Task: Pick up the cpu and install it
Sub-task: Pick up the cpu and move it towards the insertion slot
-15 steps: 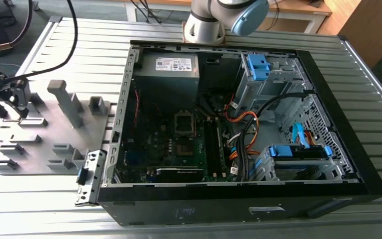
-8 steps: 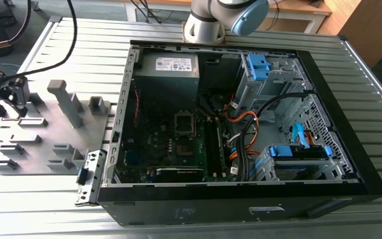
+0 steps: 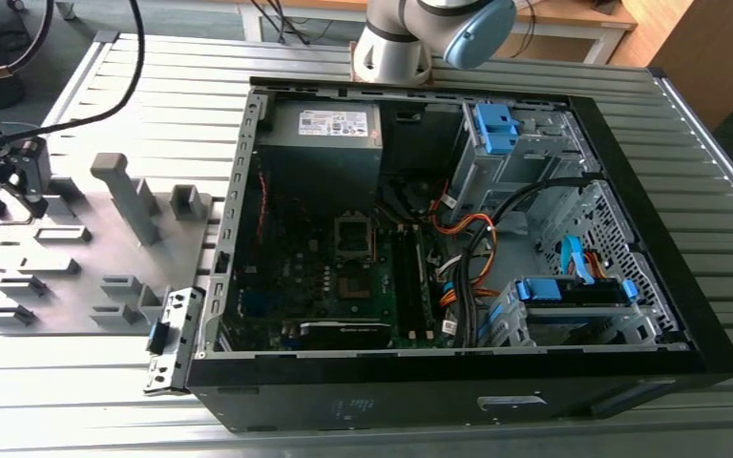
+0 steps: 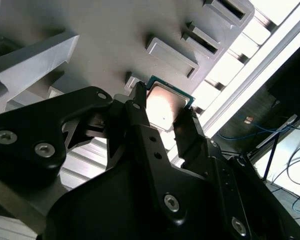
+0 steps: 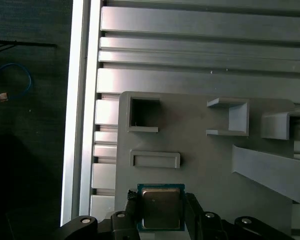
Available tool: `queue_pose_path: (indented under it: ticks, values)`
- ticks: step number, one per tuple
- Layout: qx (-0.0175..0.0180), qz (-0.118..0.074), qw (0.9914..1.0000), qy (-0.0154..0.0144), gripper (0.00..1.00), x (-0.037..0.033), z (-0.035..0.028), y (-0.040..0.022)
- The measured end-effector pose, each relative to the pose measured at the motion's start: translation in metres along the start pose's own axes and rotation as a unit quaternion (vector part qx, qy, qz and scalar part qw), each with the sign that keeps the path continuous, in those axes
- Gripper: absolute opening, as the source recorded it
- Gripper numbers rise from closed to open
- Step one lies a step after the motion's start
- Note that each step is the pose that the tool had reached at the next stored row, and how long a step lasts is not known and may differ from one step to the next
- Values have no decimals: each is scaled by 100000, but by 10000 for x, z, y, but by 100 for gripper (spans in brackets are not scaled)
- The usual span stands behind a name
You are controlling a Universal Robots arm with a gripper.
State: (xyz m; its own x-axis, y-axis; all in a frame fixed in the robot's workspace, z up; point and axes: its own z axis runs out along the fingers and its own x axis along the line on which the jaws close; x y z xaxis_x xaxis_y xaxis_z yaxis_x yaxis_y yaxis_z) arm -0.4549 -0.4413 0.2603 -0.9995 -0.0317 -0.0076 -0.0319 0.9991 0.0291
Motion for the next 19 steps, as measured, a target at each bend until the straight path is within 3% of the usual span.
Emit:
queue_pose_path:
  ticks: [19]
  values:
    - [1, 1, 100000, 0, 47, -2, -217, 6]
